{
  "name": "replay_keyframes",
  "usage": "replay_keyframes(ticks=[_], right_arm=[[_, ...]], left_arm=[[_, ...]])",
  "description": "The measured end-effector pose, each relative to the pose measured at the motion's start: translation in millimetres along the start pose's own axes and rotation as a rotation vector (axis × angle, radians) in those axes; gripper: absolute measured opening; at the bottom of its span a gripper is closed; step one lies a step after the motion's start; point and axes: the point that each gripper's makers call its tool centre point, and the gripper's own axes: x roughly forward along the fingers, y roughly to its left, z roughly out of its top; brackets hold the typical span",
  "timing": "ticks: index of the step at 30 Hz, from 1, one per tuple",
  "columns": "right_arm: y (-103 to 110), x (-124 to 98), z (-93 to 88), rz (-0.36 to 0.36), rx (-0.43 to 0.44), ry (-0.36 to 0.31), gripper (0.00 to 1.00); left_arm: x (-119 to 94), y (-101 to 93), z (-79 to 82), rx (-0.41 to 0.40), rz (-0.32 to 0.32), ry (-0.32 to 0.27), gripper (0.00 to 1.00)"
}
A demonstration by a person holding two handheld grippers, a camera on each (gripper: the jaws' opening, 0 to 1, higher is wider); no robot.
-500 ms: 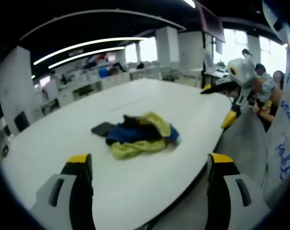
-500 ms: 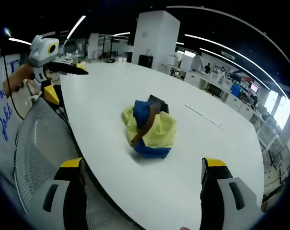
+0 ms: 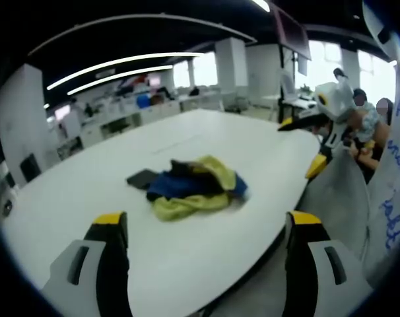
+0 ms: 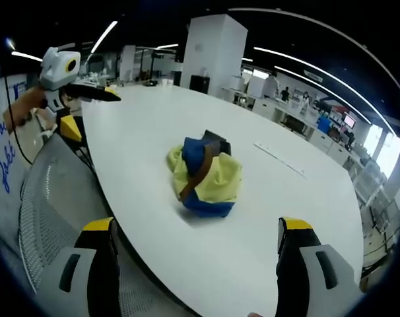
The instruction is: Fold the garment on the visible template until the final outline fits inside the template.
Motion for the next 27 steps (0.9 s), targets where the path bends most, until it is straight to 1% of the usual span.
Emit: replay_keyframes(ticks=[8,19,24,27], right_arm=[[-0.1,1.0,0.0,0.001,-0.002,-0.001,1.00],[-0.2,2.4,0.2,0.005,-0.003,-0.001,1.00],[-0.9,2.2,1.4,0.004,-0.002,-0.009,1.00],[-1.7,2.1,-0.6,0.006,-0.013,0.000,1.00]], left_arm=[[-0.1,1.1,6.4,0.003,0.004,-0.019,0.95],[0.7,-1.0,3.8,0.007,-0.003,-0.005,0.95],[0.6,-0.7,4.6,0.006,0.001,-0.009,0.95],[0.6,-1.3,3.9,0.006,-0.001,-0.006,0.94]])
